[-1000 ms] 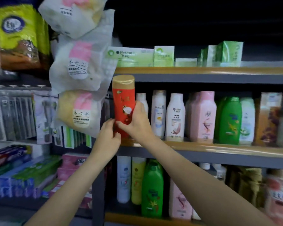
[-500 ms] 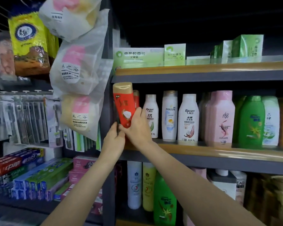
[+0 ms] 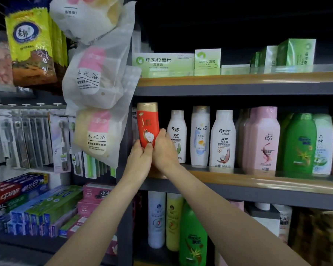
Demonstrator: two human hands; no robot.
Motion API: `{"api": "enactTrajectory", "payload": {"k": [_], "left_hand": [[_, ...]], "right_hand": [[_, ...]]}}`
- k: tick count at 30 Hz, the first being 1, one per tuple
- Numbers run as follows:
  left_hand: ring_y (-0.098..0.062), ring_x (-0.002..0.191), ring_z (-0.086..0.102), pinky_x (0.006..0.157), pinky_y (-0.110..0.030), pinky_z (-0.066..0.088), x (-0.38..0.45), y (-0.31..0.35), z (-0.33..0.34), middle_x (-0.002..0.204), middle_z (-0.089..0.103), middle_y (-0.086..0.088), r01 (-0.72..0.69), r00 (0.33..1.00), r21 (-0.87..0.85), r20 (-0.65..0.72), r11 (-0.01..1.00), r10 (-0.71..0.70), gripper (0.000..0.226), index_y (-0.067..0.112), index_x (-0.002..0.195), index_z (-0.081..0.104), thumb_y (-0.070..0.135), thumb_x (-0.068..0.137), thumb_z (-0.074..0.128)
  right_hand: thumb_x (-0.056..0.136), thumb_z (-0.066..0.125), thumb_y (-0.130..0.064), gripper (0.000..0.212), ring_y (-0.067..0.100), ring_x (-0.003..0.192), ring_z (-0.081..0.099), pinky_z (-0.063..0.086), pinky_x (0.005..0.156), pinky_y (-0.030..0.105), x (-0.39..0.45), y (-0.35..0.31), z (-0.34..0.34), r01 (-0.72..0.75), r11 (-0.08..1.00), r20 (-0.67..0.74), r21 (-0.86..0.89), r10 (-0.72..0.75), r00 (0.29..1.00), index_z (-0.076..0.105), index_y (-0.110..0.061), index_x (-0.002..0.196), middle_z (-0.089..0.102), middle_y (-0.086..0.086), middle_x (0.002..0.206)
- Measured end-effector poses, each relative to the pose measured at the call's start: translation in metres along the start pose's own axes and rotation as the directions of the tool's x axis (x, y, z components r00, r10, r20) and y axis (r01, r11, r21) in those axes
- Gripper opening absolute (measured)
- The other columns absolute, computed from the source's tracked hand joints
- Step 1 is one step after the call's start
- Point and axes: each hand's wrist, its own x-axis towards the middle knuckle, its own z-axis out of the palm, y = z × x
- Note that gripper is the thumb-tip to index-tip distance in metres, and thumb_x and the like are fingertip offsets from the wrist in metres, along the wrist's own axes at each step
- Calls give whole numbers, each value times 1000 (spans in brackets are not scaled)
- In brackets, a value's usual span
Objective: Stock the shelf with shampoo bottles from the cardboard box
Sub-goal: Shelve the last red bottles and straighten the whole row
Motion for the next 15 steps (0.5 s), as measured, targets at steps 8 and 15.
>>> {"api": "enactTrajectory", "payload": {"k": [8,15], "left_hand": [[-25,121,49,104,-34,37,7,2,3,133,50,-11,9,1000,43,27,999,-10,39,14,135,37,22,97,37],[-26,124,47,107,-37,35,8,0,7,136,48,-12,2,1000,63,21,998,-3,40,11,135,38,24,98,33]], "right_hand": [[89,55,-22,40,35,113,51,41,89,40,5,1,-4,-107,991,83,81,100,992,38,-1,119,51,19,123],[86,60,-26,45,33,111,55,45,88,40,5,4,-7,-146,982,64,117,139,988,39,-5,120,56,16,122]]}}
